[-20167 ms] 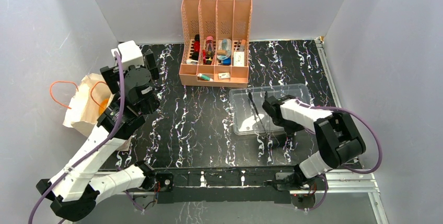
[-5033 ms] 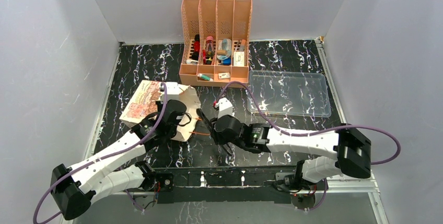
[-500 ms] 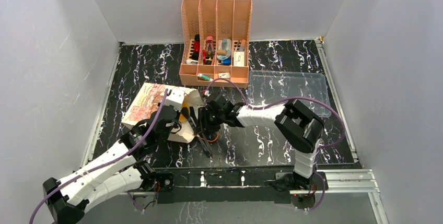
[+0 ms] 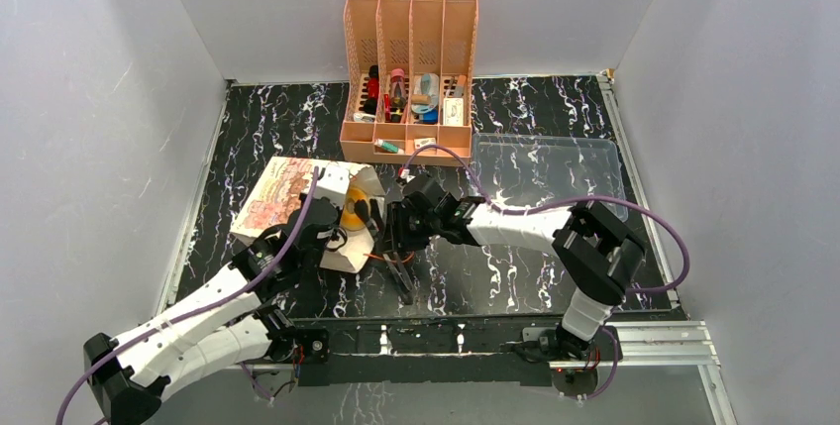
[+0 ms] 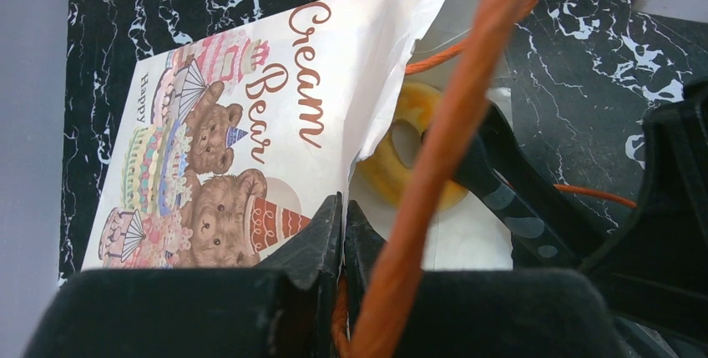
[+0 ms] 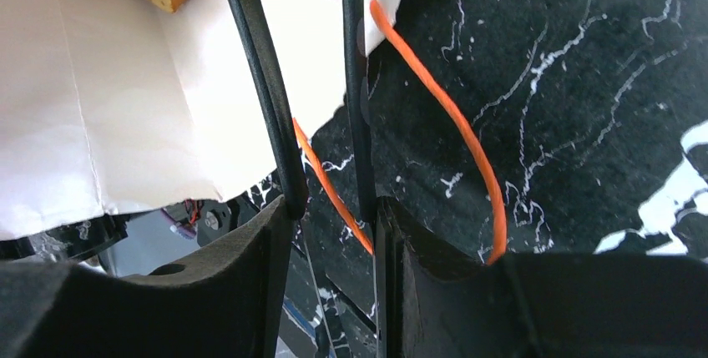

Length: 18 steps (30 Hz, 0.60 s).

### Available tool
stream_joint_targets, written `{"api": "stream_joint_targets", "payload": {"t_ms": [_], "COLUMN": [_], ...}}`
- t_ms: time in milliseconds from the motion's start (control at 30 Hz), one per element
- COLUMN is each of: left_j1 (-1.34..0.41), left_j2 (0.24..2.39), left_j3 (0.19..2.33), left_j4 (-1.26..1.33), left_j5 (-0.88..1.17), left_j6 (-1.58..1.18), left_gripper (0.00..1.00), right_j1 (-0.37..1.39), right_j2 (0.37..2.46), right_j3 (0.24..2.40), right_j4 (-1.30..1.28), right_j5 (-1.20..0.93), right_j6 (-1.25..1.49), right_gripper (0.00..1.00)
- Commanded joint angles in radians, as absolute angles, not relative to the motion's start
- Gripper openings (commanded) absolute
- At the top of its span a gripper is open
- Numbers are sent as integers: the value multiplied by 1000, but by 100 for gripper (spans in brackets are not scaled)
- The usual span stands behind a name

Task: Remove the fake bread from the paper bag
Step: Take out the fake bread from the paper bag.

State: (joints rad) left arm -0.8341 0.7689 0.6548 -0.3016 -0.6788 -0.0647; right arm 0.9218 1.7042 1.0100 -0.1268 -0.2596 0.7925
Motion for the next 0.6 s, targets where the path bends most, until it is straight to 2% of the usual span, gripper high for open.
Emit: {"api": "stream_joint_targets", "payload": {"t_ms": [0,567], "left_j1": [-836,-836], "left_j2": [791,871], "left_j3": [700,737], "left_j4": [-291,-374], "left_j5": [-742,-871], "left_j6": [-75,-126], "left_gripper": [0,0], "right_j1": [919,933], "right_j2": [1624,1440], "right_j3": [989,921], "right_j4": [-102,-184], "right_j5": [-236,-134], "right_j6": [808,845], "right_gripper": [0,0]}}
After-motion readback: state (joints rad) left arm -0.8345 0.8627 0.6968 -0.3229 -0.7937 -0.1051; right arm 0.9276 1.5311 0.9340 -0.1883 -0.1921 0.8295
